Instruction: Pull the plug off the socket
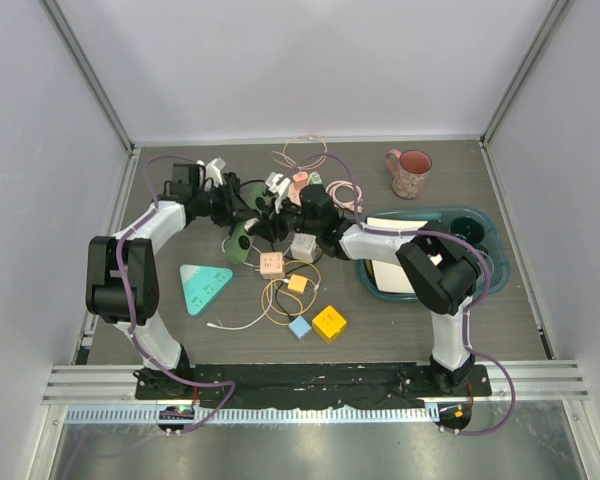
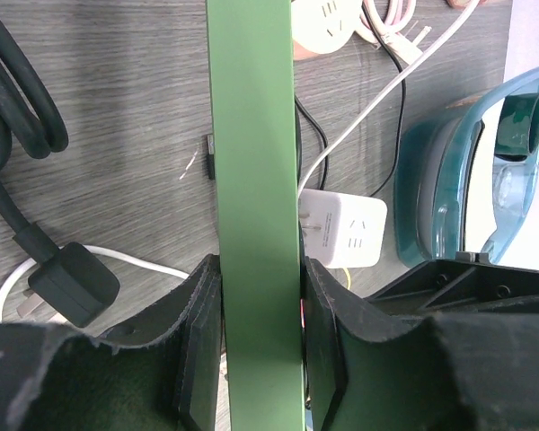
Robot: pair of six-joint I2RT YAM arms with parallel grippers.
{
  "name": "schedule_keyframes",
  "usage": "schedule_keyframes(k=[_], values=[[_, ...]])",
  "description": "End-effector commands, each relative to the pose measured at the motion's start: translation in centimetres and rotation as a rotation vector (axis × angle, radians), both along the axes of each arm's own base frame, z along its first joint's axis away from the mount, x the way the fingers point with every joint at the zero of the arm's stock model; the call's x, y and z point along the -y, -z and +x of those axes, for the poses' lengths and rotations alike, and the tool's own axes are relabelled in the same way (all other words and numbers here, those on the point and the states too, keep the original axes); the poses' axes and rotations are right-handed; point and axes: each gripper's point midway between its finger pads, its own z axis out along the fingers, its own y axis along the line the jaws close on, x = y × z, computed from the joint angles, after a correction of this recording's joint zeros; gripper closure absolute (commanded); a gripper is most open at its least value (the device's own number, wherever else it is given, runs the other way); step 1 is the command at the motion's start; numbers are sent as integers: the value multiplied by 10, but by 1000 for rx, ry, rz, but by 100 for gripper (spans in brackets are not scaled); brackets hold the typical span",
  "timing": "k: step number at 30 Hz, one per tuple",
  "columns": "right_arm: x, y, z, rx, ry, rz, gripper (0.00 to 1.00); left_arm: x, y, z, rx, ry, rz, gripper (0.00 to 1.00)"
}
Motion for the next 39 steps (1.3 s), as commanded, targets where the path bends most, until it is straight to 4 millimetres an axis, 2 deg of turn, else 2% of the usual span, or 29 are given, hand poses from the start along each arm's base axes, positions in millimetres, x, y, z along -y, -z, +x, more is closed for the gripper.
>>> schedule_keyframes(k=[1,8,13,15,19,24,25,27,28,33,36,39], values=[[16,-77,11,103,42,194,99,-24,-1,20,51,-68,77,100],[19,-71,5,75,43,245,99,-22,2,20,30,-66,70,100],[23,-82,5,97,52,261,99,-29,6,21,32,-78,129,100],[26,-85,13,104,84,220,99,-33,9,19,37,-72,194,100],[33,-97,24,144,99,103,99,-32,9,16,36,-66,204,100],[38,-87,23,154,81,9,99,-34,7,18,49,-72,217,100],[39,-80,18,145,71,15,99,-34,6,18,50,-73,216,100],[40,-82,12,114,71,64,99,-34,5,18,52,-73,216,100],[41,-76,8,111,68,87,99,-34,5,18,52,-75,215,100],[46,-67,2,50,100,176,99,-34,6,18,50,-74,218,100],[50,-71,5,56,123,204,99,-35,7,17,49,-75,223,100],[51,-88,10,72,128,221,99,-37,7,18,52,-79,231,100]])
